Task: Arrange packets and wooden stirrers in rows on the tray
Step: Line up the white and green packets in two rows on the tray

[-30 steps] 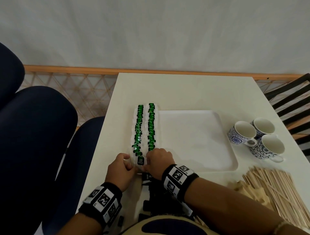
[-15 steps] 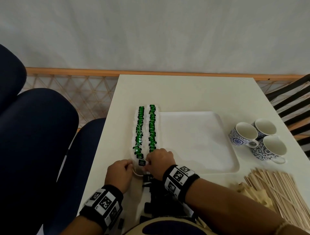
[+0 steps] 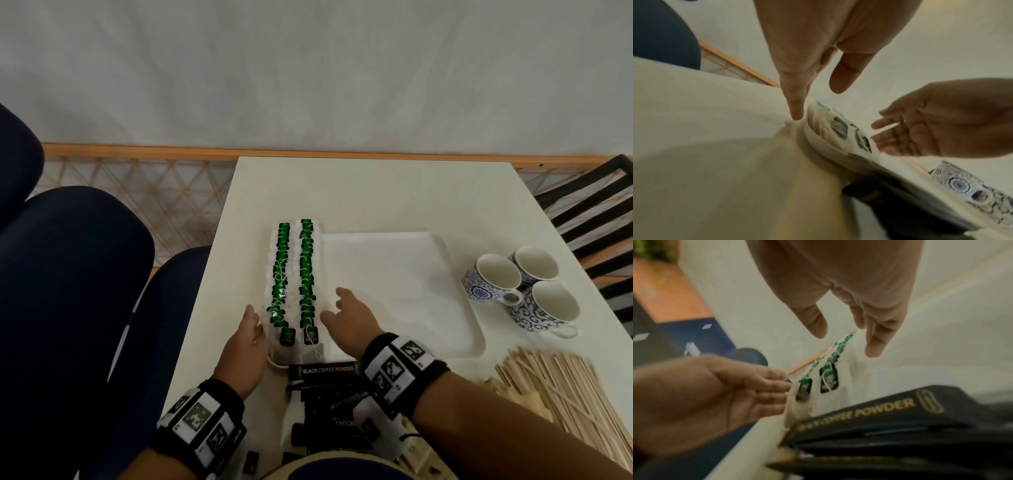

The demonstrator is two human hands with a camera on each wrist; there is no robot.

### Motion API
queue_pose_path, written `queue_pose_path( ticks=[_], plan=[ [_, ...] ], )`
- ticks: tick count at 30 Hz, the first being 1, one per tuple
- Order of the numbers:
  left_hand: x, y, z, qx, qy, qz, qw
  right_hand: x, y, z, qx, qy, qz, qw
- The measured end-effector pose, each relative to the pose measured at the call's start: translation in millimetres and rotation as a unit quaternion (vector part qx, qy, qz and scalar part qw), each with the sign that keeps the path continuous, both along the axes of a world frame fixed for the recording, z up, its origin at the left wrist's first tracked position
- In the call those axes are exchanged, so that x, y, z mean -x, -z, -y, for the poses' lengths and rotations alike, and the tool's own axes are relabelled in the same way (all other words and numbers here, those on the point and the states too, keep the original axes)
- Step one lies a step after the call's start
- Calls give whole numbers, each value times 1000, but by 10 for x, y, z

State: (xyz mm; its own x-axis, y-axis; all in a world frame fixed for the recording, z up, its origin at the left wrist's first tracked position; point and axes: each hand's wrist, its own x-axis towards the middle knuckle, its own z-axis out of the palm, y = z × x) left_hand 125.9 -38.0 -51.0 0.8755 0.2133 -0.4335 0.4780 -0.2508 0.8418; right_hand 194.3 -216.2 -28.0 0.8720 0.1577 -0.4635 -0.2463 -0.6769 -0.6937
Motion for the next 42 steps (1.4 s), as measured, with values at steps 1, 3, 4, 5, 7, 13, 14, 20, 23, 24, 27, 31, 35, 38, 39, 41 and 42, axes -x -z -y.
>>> queue_pose_path(
  ticks=[1, 3, 4, 5, 7, 13, 14, 20, 23, 24, 27, 31, 35, 38, 39, 41, 42],
  plan=[
    [-16, 8, 7, 28, -8, -6, 1000, -25, 20, 16, -18, 5, -41, 999],
    [-43, 20, 25, 58, -13, -13, 998, -32, 1, -9, -53, 14, -85, 995],
    [-53, 22, 34, 64, -11, -14, 998, -23, -14, -31, -74, 22, -98, 992],
    [-60, 21, 40, 66, -8, -13, 998, -12, -17, -54, -94, 31, -110, 989],
    [-72, 15, 45, 65, -2, -11, 998, 4, -36, -89, -111, 25, -119, 986],
    [-104, 13, 17, 87, -7, -5, 996, 39, -83, -87, -106, 9, -114, 988],
    [-122, 14, 14, 93, -13, -3, 996, 36, -97, -89, -113, 18, -110, 987],
    [-334, 29, -51, 136, -37, -6, 990, -97, -175, -163, -158, 72, -103, 979],
    [-403, 36, -71, 140, -35, -6, 990, -120, -226, -221, -151, 63, -104, 981],
    [-414, 33, -67, 137, -31, -7, 990, -119, -240, -230, -143, 56, -102, 983],
    [-438, 29, -75, 133, -23, -9, 991, -117, -296, -228, -138, 53, -91, 985],
    [-575, 15, -140, 138, -30, -16, 990, -249, -305, -207, -151, 88, -82, 981],
    [-829, 32, -181, 140, -33, -13, 990, -443, -324, -243, -164, 110, -87, 976],
    [-968, 22, -180, 129, -33, -17, 991, -547, -368, -285, -162, 107, -84, 977],
    [-994, 27, -179, 127, -31, -19, 991, -562, -386, -299, -158, 103, -84, 979],
    [-1012, 29, -167, 125, -27, -19, 992, -578, -407, -321, -148, 98, -83, 981],
    [-1014, 33, -161, 123, -25, -18, 992, -579, -408, -331, -143, 93, -82, 982]
  ],
)
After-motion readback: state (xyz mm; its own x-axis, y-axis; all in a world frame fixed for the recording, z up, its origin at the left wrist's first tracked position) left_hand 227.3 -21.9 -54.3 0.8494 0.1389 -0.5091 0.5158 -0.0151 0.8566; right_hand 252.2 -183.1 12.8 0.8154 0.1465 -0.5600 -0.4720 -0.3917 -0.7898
